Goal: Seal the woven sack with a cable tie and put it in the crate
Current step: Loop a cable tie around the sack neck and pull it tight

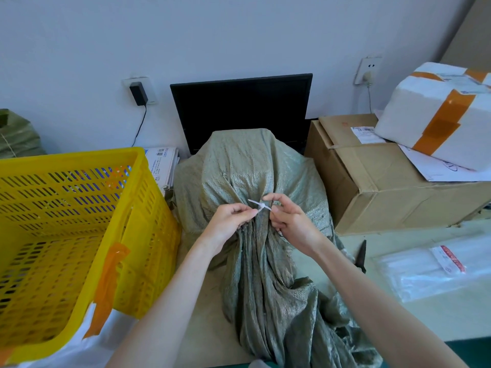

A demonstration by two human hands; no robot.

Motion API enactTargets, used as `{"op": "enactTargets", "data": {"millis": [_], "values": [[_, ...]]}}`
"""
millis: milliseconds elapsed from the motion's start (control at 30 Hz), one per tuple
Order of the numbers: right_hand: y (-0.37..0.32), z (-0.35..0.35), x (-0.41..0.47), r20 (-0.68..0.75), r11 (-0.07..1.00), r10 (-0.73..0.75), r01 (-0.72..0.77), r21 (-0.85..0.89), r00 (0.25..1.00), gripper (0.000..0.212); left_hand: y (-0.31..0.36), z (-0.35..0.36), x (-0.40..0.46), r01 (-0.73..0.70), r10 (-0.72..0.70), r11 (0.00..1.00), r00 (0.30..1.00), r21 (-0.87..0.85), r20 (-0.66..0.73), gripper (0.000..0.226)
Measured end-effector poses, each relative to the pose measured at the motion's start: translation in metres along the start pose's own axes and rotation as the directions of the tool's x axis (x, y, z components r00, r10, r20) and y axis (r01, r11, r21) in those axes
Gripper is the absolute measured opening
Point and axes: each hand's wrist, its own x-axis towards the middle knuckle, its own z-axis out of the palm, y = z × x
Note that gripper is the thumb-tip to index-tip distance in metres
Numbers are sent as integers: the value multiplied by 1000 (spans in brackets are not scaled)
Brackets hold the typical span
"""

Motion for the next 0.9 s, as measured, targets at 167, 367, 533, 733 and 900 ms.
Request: {"op": "enactTargets", "data": {"millis": [167,367,533,733,900], "values": [[4,-1,2,52,993,-60,54,106,997,19,6,3,2,16,-16,1000,1000,27,9,25],[4,-8,1,117,993,-37,23,119,992,20,8,4,1,34,-34,998,999,56,2,23],[2,-7,1,143,988,-8,-14,152,990,12,11,6,-1,19,-21,995,1000,96,12,23],[-8,-10,-4,143,967,50,-84,239,988,5,11,5,-2,12,-17,995,999,97,43,18],[-10,-7,-3,12,1000,15,-16,23,1000,18,10,6,0,4,-9,996,998,94,56,16]]}}
